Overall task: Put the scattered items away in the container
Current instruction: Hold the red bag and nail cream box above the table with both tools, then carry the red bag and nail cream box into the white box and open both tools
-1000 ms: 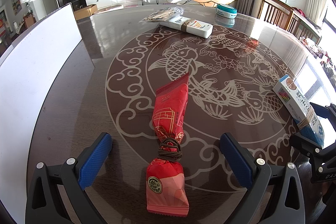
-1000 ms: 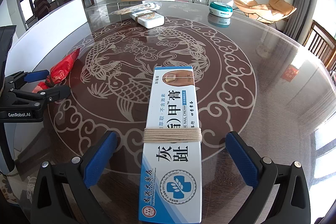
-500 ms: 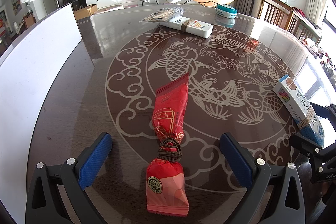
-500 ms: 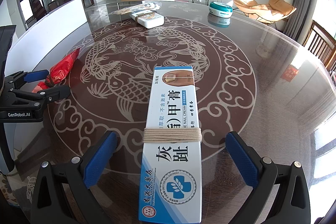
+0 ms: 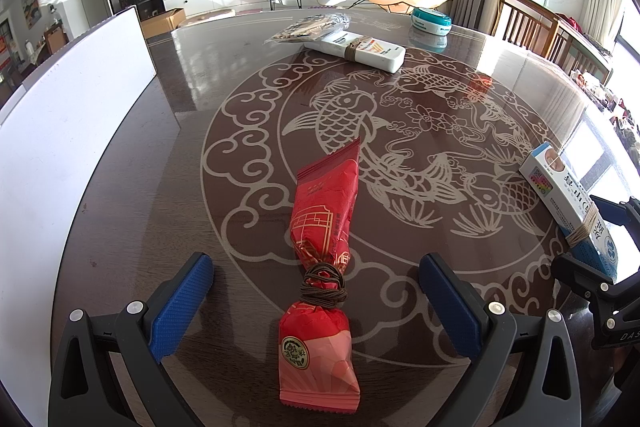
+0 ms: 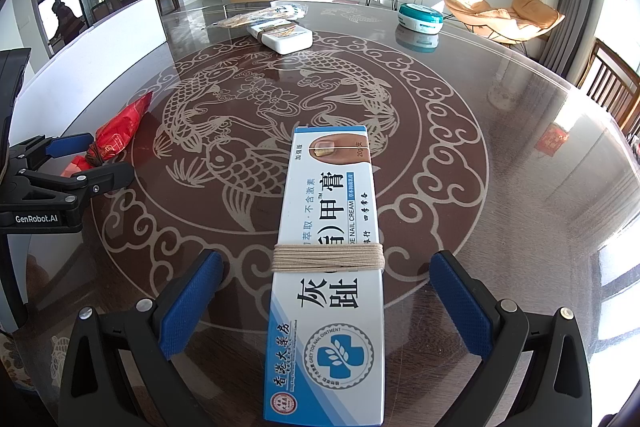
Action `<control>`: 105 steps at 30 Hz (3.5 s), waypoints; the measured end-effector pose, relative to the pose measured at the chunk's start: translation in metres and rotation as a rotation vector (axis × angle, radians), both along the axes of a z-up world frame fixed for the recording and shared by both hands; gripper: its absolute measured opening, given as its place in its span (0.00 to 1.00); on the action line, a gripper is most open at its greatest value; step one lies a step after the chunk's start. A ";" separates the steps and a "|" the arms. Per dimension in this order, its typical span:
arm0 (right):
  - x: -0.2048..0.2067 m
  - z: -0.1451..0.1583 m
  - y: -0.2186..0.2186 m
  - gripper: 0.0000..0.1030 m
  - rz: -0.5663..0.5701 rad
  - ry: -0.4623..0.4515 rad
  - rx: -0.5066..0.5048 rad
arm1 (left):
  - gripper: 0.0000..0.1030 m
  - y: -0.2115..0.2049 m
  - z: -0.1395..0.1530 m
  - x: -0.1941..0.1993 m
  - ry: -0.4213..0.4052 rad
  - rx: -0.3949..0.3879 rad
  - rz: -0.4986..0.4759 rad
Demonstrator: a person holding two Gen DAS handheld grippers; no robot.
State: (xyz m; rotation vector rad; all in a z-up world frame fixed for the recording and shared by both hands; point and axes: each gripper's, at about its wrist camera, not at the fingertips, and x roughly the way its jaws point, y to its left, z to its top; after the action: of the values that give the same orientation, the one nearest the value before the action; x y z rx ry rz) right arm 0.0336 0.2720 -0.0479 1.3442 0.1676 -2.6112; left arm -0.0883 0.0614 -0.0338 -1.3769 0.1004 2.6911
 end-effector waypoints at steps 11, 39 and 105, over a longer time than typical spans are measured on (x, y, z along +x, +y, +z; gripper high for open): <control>0.000 0.000 0.000 1.00 0.000 0.000 0.001 | 1.00 0.001 -0.001 0.000 -0.001 0.002 0.008; 0.000 0.000 0.000 1.00 0.000 0.000 0.001 | 1.00 -0.030 0.007 0.005 -0.064 0.037 -0.130; -0.145 0.101 -0.484 0.45 0.643 -0.065 -0.235 | 0.23 -0.402 0.079 -0.002 -0.039 0.215 0.515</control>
State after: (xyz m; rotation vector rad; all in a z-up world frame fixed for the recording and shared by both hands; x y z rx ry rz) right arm -0.1114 -0.2125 0.0529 1.0671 0.2291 -1.9792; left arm -0.0900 -0.3406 0.0454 -1.5548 -0.6109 2.9424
